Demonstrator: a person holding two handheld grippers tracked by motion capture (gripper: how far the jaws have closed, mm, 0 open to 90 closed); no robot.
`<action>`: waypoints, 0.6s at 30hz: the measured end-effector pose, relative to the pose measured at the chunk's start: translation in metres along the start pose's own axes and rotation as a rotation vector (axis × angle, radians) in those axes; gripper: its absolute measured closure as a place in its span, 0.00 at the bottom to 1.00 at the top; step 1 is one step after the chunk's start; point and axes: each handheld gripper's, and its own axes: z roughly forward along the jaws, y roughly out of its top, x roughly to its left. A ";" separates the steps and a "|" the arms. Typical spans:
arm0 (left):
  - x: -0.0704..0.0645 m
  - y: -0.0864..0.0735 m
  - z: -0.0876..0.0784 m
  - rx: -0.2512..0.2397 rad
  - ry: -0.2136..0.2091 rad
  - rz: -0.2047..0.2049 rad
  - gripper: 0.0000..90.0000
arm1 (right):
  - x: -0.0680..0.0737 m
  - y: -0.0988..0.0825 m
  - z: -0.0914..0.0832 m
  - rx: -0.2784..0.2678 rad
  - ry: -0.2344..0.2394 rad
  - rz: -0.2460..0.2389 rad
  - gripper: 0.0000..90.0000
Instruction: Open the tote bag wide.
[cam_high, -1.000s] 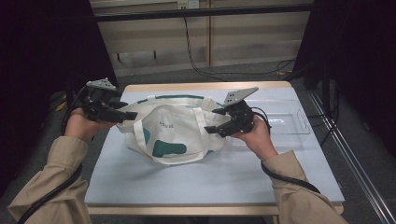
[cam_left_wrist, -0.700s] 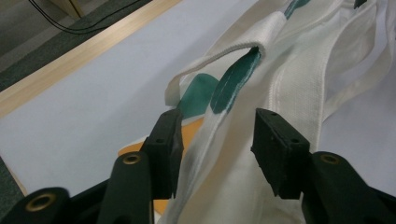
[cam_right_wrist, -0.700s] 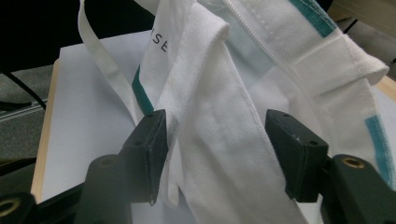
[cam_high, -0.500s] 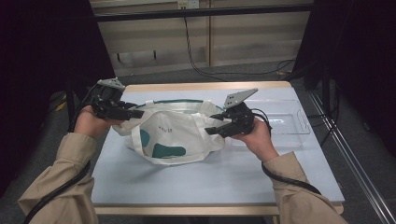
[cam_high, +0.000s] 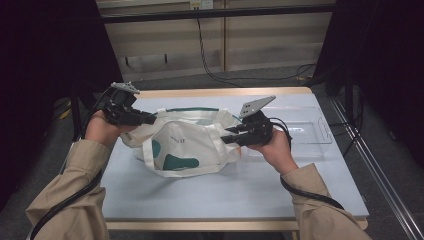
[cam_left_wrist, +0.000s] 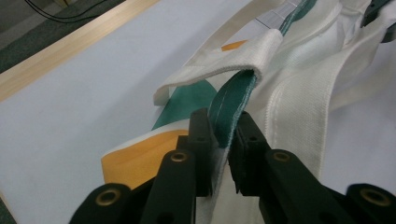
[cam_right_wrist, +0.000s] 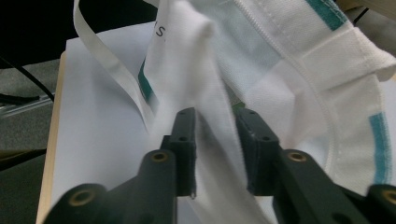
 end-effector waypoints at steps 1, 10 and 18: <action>0.000 0.001 0.000 -0.002 0.004 -0.001 0.92 | 0.000 0.000 0.000 0.000 0.004 -0.008 0.80; 0.005 0.007 0.004 0.005 0.049 -0.061 0.96 | 0.008 -0.003 0.000 0.014 0.033 -0.061 0.89; 0.007 0.013 0.008 0.017 0.068 -0.092 0.97 | 0.017 -0.010 0.002 0.032 0.048 -0.098 0.92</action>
